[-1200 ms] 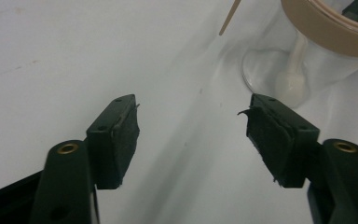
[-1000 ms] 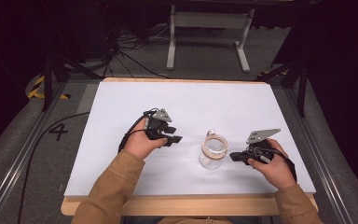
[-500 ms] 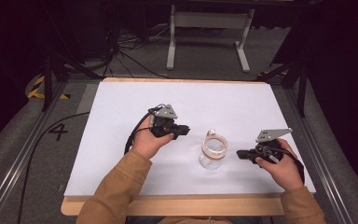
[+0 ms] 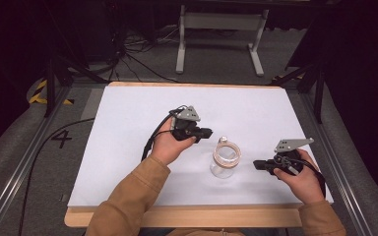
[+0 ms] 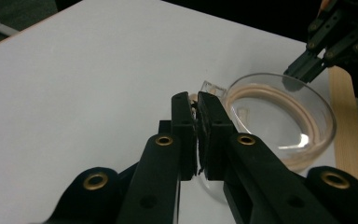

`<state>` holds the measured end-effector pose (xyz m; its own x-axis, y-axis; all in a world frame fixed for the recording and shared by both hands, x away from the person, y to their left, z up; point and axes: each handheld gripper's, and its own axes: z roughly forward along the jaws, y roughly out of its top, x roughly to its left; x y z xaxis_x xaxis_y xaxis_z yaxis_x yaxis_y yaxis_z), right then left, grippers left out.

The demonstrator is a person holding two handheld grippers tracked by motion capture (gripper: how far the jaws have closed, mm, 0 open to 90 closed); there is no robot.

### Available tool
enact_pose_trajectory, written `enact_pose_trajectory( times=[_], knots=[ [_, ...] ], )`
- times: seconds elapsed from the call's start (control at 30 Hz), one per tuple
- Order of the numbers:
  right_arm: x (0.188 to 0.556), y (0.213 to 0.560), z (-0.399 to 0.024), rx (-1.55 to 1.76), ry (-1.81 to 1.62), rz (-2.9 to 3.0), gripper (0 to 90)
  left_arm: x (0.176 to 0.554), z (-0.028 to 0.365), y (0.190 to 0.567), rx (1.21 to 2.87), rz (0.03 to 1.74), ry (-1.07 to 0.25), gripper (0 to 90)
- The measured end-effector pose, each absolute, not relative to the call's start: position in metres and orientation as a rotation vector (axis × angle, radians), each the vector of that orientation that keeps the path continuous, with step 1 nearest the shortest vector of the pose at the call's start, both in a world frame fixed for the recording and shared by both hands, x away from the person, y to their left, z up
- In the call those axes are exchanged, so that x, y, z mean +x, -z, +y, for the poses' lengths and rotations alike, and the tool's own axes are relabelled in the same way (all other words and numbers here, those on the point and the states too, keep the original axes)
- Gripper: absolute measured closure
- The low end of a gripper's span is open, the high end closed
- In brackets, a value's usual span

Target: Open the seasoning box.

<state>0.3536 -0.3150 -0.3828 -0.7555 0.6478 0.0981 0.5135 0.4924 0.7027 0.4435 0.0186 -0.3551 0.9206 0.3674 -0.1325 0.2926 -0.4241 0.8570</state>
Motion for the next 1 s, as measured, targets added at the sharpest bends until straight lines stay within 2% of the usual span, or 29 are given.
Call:
enact_pose_trajectory(
  times=[0.13,0.5,0.73,1.0],
  knots=[
    [0.354,0.384,-0.314,1.007,-1.111,2.56,90.0,0.452,0.012,0.359,2.0,0.495,-0.045,88.1],
    [0.354,0.385,-0.31,0.989,-1.115,2.577,90.0,0.466,-0.017,0.37,1.996,0.521,-0.032,89.0],
    [0.354,0.385,-0.308,0.976,-1.117,2.585,90.0,0.463,-0.024,0.373,2.002,0.496,0.04,88.2],
    [0.352,0.383,-0.304,0.958,-1.118,2.595,90.0,0.459,-0.025,0.371,2.018,0.477,0.03,89.8]
  ],
)
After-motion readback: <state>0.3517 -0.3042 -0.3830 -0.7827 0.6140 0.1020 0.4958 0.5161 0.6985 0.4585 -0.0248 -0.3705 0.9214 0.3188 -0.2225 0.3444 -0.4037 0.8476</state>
